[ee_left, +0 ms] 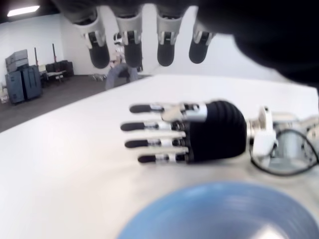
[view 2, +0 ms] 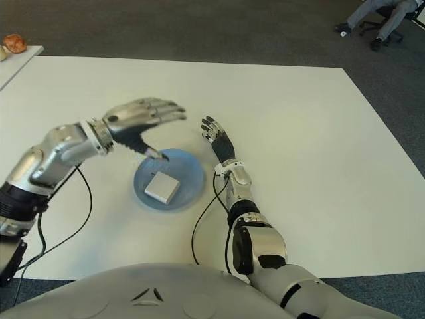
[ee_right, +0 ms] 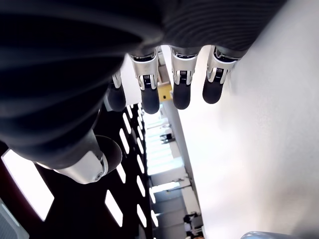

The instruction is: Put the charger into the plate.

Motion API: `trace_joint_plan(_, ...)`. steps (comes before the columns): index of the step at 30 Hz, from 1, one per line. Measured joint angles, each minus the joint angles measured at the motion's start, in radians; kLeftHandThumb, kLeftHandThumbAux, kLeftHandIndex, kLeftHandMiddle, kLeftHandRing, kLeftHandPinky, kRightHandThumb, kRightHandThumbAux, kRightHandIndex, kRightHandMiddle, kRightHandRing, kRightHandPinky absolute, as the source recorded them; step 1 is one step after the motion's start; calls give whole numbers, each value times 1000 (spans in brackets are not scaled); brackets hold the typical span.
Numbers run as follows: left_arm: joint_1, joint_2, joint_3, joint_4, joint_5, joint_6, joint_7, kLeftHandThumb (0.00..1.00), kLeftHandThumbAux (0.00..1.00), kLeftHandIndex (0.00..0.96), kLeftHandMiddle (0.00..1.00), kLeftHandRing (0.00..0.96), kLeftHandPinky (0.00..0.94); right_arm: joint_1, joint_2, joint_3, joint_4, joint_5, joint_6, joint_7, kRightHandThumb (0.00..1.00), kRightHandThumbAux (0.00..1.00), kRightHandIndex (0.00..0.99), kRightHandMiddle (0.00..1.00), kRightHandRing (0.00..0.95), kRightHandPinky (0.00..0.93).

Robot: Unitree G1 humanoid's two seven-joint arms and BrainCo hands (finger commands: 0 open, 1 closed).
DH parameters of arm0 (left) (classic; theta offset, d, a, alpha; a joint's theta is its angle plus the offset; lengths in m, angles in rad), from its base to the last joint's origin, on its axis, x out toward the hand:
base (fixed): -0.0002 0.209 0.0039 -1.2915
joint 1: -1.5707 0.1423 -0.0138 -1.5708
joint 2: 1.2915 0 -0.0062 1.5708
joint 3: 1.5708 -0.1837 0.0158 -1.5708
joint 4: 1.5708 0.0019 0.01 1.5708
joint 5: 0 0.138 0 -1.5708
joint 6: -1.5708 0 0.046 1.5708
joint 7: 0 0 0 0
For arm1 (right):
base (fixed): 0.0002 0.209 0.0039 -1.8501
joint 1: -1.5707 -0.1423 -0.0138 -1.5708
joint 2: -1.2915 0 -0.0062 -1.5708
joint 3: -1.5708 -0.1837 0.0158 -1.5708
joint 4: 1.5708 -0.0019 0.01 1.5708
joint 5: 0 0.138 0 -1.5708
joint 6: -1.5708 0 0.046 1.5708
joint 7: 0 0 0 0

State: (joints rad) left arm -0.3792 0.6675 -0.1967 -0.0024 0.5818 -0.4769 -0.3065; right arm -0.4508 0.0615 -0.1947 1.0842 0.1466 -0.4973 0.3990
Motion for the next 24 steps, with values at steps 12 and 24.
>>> trace_joint_plan(12, 24, -167, 316, 60, -454, 223, 70, 65, 733, 37, 53, 38, 29, -7, -1, -3, 10, 1, 1, -2, 0, 628, 84, 139, 95, 67)
trace_joint_plan(24, 122, -315, 503, 309, -614, 92, 254, 1, 741, 4, 10, 1, 0, -17, -9, -20, 27, 7, 1, 13, 0, 678, 72, 127, 85, 54)
